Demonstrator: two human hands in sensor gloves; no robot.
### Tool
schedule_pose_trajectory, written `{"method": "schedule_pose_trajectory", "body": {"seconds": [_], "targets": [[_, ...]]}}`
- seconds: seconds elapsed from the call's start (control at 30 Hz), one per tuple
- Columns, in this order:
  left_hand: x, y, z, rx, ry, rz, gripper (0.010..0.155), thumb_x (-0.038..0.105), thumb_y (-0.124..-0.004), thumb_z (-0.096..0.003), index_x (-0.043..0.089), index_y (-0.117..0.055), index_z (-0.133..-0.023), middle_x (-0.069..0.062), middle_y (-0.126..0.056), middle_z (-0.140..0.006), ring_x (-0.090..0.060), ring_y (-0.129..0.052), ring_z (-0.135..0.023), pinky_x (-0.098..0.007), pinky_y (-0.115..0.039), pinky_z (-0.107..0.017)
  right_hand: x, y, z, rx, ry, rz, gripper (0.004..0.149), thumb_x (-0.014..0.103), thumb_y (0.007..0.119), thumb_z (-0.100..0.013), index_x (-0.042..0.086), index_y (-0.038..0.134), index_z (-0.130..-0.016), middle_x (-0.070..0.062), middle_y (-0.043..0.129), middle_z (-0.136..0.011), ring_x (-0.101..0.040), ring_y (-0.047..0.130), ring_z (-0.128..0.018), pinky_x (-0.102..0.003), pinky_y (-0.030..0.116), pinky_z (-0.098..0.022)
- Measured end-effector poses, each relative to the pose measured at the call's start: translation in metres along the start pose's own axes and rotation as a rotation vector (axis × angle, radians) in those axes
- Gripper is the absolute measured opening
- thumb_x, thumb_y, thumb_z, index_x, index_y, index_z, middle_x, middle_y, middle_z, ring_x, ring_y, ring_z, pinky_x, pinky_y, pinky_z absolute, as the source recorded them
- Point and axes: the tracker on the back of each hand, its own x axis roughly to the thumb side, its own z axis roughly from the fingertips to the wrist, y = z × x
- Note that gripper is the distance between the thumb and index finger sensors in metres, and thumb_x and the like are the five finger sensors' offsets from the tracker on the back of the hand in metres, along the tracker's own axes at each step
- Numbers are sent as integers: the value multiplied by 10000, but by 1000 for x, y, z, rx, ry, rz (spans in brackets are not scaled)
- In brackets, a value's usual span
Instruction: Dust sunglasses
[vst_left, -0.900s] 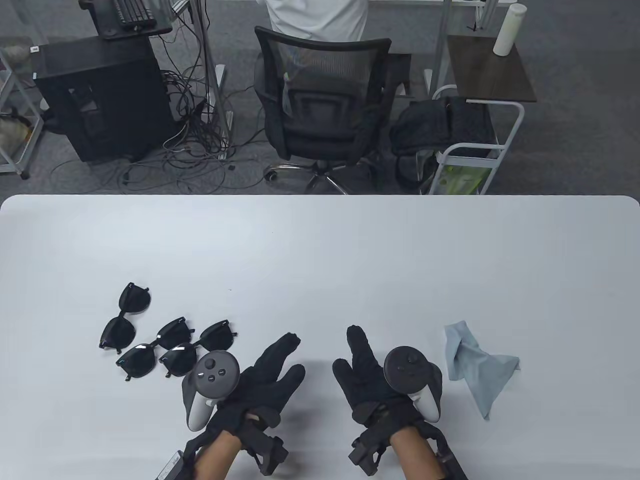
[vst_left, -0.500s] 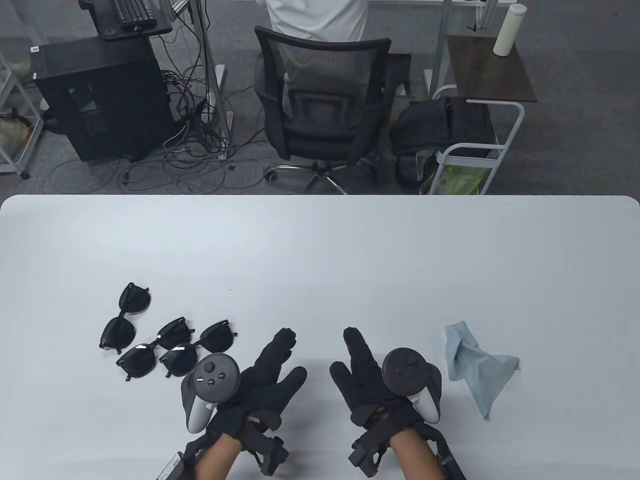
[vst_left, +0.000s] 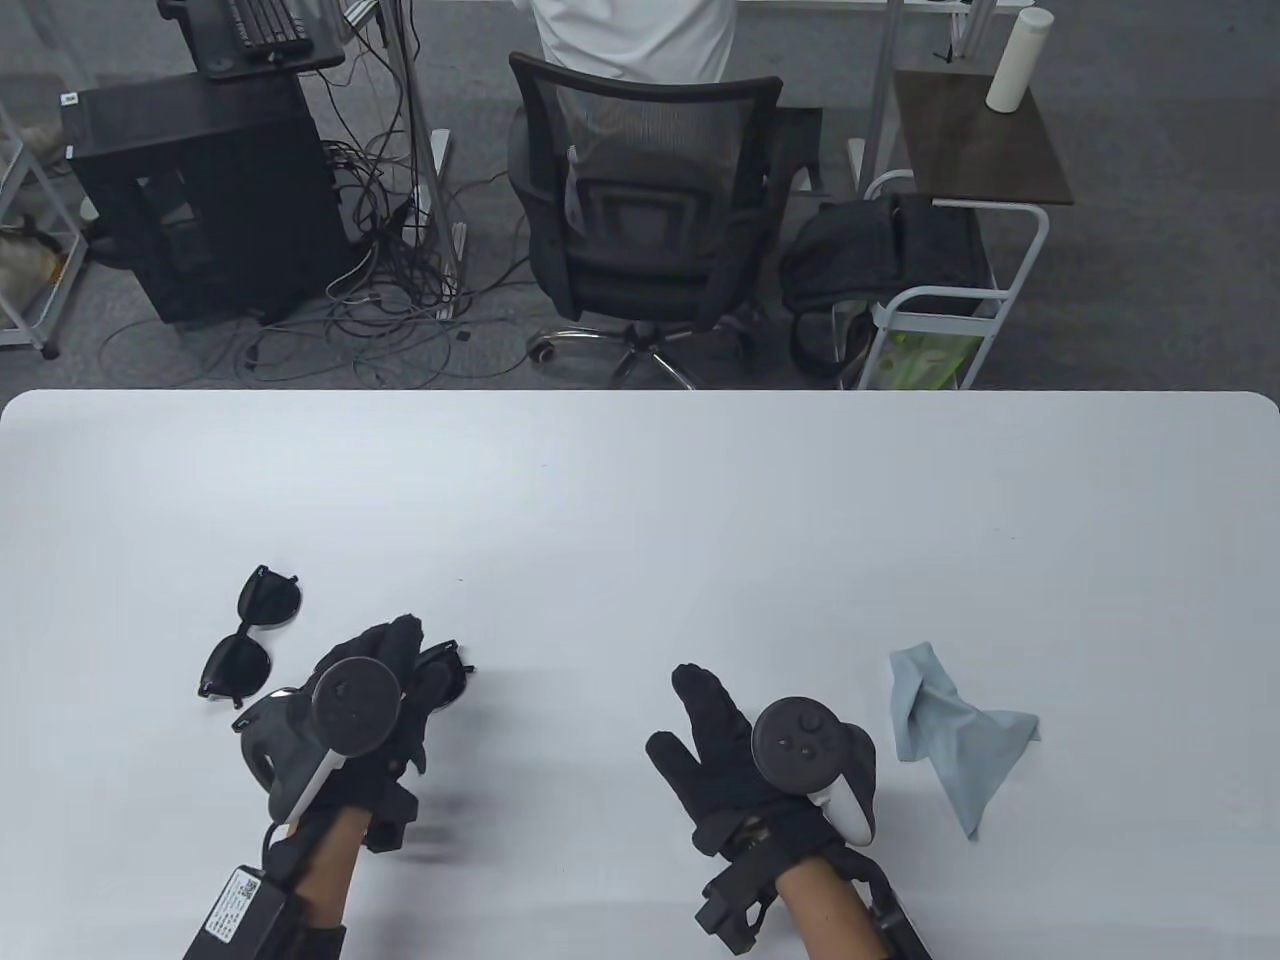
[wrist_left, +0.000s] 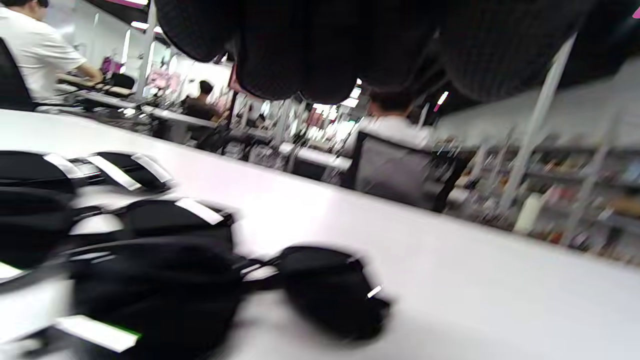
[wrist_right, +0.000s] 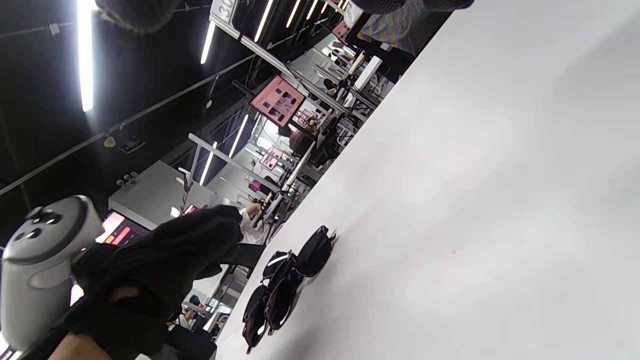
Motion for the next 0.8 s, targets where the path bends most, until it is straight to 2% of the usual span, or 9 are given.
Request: {"method": "schedule_pose_trajectory", "body": {"seconds": [0.17, 0.33, 0.47, 0.8], "targets": [[-12, -29, -14, -155, 82, -83, 595, 514, -817, -457, 287, -724, -999, -1, -656, -1111, -335, -628, -1033, -546, -556, -738, -1, 4, 0, 14, 13, 5, 812, 616, 556, -456, 117, 275, -1032, -263, 344, -1079, -562, 404, -934, -667, 385, -645], [-10, -46, -19, -187, 114, -199, 614, 498, -818, -461, 278, -692, -1021, 0, -489, -1174, -356, -390, -1092, -569, -421, -764, -2, 4, 0, 6, 12, 14, 808, 613, 561, -456, 120, 285, -1033, -261, 348, -1080, -564, 404, -933, -667, 386, -645], [-8, -52, -20, -190, 117, -245, 590, 485, -808, -471, 267, -709, -1010, 11, -478, -1176, -337, -382, -1096, -552, -420, -766, -2, 4, 0, 4, 11, 20, 804, 612, 563, -457, 122, 290, -1034, -262, 348, -1080, -563, 404, -934, -667, 386, -645], [0, -58, -19, -163, 110, -309, 503, 481, -848, -448, 259, -830, -899, 7, -637, -1111, -316, -571, -1038, -510, -535, -717, -2, 2, 0, -8, -5, 38, 788, 608, 571, -457, 131, 330, -1037, -261, 355, -1080, -564, 406, -933, -668, 387, -644]]}}
